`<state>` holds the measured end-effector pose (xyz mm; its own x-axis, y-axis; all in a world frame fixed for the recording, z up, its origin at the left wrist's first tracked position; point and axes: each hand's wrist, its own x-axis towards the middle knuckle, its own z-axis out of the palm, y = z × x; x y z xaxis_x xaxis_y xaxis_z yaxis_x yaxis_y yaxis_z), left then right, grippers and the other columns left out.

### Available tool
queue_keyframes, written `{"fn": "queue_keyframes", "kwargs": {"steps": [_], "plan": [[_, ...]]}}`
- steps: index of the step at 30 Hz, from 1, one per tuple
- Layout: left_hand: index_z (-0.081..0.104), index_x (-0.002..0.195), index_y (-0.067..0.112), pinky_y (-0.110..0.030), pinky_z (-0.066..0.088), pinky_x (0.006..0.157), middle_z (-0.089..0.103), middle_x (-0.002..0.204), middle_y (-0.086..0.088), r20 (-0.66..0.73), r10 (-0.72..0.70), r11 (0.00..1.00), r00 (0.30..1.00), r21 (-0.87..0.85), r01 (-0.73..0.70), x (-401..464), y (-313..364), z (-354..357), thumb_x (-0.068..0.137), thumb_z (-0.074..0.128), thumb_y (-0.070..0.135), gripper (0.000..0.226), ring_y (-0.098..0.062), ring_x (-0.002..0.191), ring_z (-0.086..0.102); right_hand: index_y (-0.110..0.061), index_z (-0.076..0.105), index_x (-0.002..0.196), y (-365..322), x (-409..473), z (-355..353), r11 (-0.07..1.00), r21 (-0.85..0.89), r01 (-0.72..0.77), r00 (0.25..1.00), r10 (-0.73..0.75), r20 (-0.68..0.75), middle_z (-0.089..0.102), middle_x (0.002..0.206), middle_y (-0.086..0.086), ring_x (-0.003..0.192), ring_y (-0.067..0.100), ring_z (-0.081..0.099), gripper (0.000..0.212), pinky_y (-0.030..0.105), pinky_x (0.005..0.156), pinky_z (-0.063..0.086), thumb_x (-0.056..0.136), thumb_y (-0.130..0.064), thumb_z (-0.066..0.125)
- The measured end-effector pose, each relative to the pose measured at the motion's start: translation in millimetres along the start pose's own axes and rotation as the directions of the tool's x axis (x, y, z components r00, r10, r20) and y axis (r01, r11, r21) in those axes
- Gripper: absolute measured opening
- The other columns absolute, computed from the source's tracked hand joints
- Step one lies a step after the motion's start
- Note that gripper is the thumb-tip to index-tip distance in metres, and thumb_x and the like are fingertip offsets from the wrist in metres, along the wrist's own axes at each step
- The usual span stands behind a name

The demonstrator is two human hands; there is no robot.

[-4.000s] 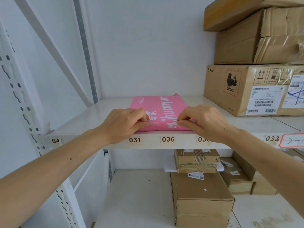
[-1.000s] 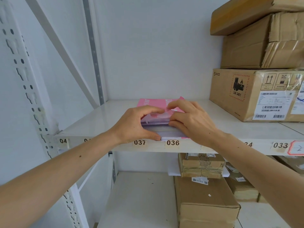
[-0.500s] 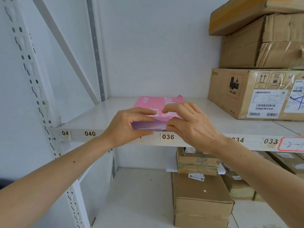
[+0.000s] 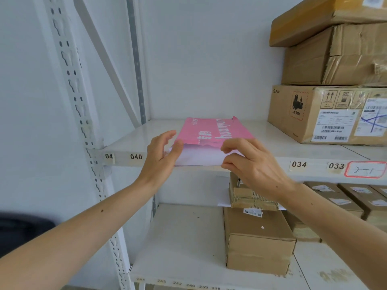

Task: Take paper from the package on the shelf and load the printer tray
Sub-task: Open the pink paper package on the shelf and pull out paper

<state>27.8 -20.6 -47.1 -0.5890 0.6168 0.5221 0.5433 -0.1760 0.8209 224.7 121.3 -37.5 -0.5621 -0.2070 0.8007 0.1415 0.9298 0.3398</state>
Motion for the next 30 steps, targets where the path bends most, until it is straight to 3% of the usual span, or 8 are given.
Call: {"fn": "queue_keyframes", "kwargs": {"steps": [5,7,11,16,21,25,28,30], "plan": [[0.051,0.118,0.007,-0.024,0.050,0.059,0.063,0.107,-0.010,-0.016,-0.381,0.917,0.924,-0.138,0.375,-8,2,-4,0.084,0.061,0.051,0.056,-0.018,0.094,0.062,-0.005,0.068,0.076,-23,-18,-10,1.000,-0.012,-0.028,1.000,0.028,0.009,0.066,0.102,0.011,0.086,0.022,0.052,0.018,0.035,0.077,0.047,0.090,-0.014,0.060],[0.059,0.112,-0.001,-0.032,0.059,0.064,0.068,0.099,-0.014,0.092,-0.473,0.853,0.876,-0.200,0.481,-11,4,-6,0.081,0.062,0.052,0.061,-0.024,0.091,0.066,-0.005,0.068,0.078,-33,-24,-17,0.999,-0.022,-0.036,0.999,0.037,0.021,0.066,0.103,0.011,0.086,0.022,0.053,0.017,0.034,0.079,0.046,0.090,-0.013,0.060],[0.064,0.112,0.013,-0.040,0.058,0.080,0.071,0.096,-0.007,0.380,-0.582,0.640,0.719,-0.332,0.693,-22,20,-7,0.092,0.060,0.035,0.030,-0.025,0.088,0.068,-0.005,0.068,0.080,-51,-30,-30,0.999,-0.009,-0.041,0.998,0.042,0.053,0.064,0.105,0.011,0.090,0.021,0.054,0.022,0.034,0.085,0.044,0.093,-0.016,0.054],[0.058,0.114,0.014,-0.029,0.058,0.064,0.067,0.093,-0.004,0.439,-0.640,0.579,0.630,-0.263,0.772,-26,26,-5,0.095,0.057,0.023,0.021,-0.019,0.082,0.065,-0.007,0.069,0.081,-65,-35,-47,0.999,0.006,-0.040,0.994,0.039,0.106,0.064,0.106,0.011,0.091,0.022,0.054,0.023,0.032,0.089,0.041,0.094,-0.018,0.053],[0.056,0.116,0.006,-0.031,0.055,0.066,0.065,0.091,-0.007,0.335,-0.655,0.636,0.677,-0.238,0.734,-33,27,3,0.094,0.059,0.011,0.023,-0.021,0.076,0.063,-0.011,0.069,0.102,-67,-37,-61,0.985,0.067,-0.161,0.959,0.140,0.246,0.061,0.121,0.007,0.106,0.020,0.059,0.038,0.034,0.097,0.040,0.091,-0.044,0.052],[0.058,0.117,0.005,-0.035,0.052,0.074,0.067,0.096,-0.009,0.307,-0.642,0.675,0.702,-0.207,0.708,-37,28,0,0.095,0.057,0.009,0.023,-0.022,0.076,0.063,-0.017,0.035,0.141,-61,-31,-60,0.829,0.121,-0.546,0.803,0.478,0.356,0.039,0.145,0.001,0.131,0.019,0.039,0.072,0.037,0.107,0.032,0.088,-0.065,0.044],[0.059,0.116,0.005,-0.035,0.052,0.073,0.067,0.090,-0.006,0.290,-0.635,0.696,0.716,-0.189,0.693,-43,28,-1,0.095,0.057,0.011,0.022,-0.022,0.075,0.065,-0.011,0.022,0.147,-47,-20,-48,0.486,0.172,-0.857,0.508,0.739,0.442,0.034,0.148,0.011,0.134,0.028,0.035,0.081,0.044,0.105,0.035,0.088,-0.062,0.046],[0.060,0.114,0.008,-0.037,0.053,0.075,0.068,0.091,-0.006,0.283,-0.634,0.704,0.720,-0.174,0.688,-47,29,-2,0.095,0.057,0.012,0.019,-0.022,0.076,0.065,-0.007,0.022,0.146,-37,-14,-43,0.277,0.135,-0.951,0.306,0.807,0.506,0.039,0.143,0.014,0.126,0.031,0.044,0.084,0.038,0.091,0.040,0.088,-0.061,0.048]]}}
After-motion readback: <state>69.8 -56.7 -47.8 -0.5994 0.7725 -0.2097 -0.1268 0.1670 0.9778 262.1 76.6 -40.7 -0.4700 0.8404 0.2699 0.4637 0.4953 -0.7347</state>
